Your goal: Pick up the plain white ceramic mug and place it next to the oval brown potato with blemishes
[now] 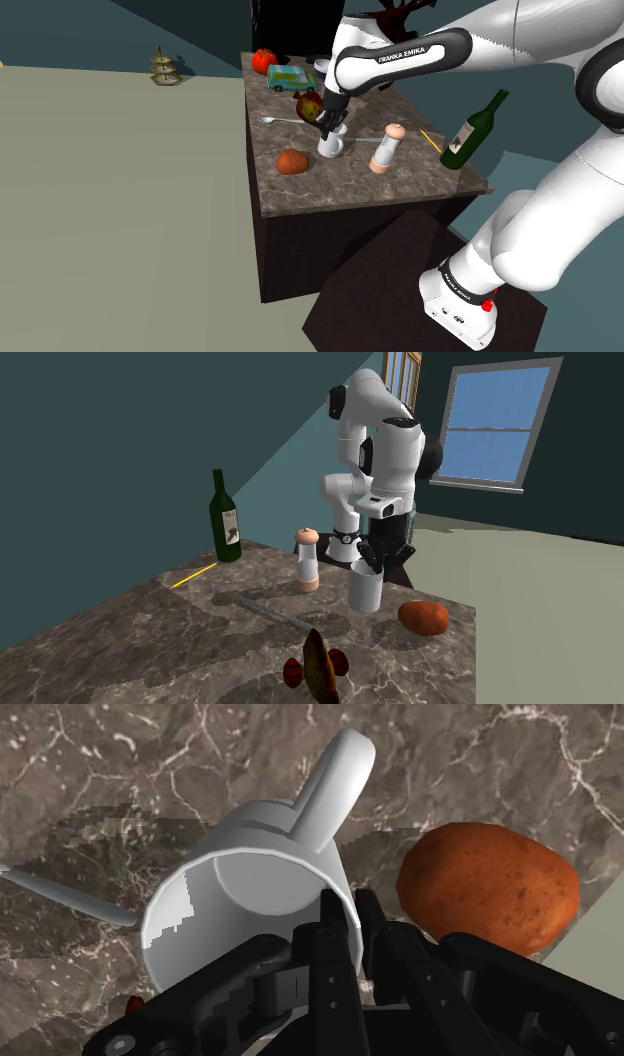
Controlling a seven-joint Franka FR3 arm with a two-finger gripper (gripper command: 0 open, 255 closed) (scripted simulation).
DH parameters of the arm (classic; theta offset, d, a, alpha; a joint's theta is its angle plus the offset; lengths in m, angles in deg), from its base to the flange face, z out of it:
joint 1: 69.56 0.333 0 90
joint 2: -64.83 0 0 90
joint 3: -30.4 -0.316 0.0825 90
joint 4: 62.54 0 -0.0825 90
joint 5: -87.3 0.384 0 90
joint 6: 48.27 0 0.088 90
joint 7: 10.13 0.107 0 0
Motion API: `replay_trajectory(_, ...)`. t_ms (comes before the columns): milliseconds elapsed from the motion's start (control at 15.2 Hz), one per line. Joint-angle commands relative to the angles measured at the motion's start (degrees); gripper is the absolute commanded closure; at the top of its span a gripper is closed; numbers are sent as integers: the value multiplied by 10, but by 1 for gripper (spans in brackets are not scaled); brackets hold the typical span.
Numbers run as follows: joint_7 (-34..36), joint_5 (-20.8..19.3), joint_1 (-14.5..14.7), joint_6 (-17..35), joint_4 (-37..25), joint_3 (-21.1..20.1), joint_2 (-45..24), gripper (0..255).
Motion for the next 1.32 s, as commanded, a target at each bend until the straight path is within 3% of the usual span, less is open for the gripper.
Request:
replay_trajectory(0, -1, 1, 0, 17, 11, 0, -6, 255)
replay_trajectory(264, -2, 3, 0, 47, 26, 0, -21, 255)
replay_trajectory(792, -2, 3, 0, 49, 27, 0, -22, 255)
replay_trajectory(858, -2, 3, 0, 49, 27, 0, -22, 0)
replay_trajectory(1254, -1, 2, 0, 31, 18, 0, -12, 0)
